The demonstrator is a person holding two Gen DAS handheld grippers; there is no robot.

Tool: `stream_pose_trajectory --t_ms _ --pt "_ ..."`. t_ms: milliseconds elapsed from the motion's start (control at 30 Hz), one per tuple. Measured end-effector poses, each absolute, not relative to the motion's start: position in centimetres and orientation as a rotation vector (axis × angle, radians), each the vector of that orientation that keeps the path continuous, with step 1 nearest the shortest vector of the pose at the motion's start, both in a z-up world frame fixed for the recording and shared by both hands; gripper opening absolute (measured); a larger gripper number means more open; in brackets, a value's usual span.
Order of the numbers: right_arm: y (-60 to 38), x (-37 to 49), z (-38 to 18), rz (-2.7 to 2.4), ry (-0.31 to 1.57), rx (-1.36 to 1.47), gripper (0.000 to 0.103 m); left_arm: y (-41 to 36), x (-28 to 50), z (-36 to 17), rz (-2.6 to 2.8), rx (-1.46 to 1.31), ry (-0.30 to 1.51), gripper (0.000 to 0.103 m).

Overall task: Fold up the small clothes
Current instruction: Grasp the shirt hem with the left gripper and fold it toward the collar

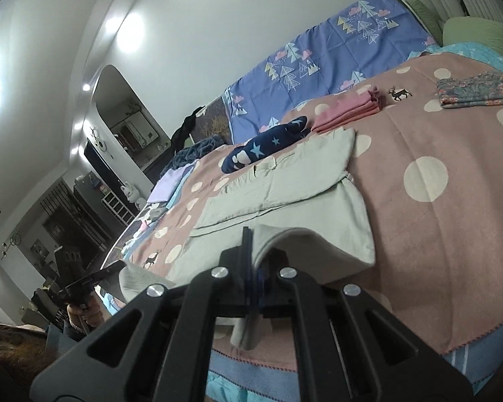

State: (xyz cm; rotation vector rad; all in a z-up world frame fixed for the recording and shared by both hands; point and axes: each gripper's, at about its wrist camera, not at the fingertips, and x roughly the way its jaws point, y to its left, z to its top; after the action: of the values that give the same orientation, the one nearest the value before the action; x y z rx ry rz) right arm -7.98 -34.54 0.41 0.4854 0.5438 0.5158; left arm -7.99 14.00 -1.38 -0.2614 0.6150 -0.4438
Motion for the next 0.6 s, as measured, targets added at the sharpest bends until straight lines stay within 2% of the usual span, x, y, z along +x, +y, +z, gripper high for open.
stream_pose_trajectory --t_ms 300,600 --pt "-34.7 -3.6 2.1 0.485 0.502 0.498 0.003 14.4 -4.1 1.4 -0.401 -0.258 0.557 0.002" --pt "-35.2 7.5 -1.3 0.427 0.613 0.527 0.003 14.8 5.7 -0.6 -0.365 -0.336 0.610 0.002"
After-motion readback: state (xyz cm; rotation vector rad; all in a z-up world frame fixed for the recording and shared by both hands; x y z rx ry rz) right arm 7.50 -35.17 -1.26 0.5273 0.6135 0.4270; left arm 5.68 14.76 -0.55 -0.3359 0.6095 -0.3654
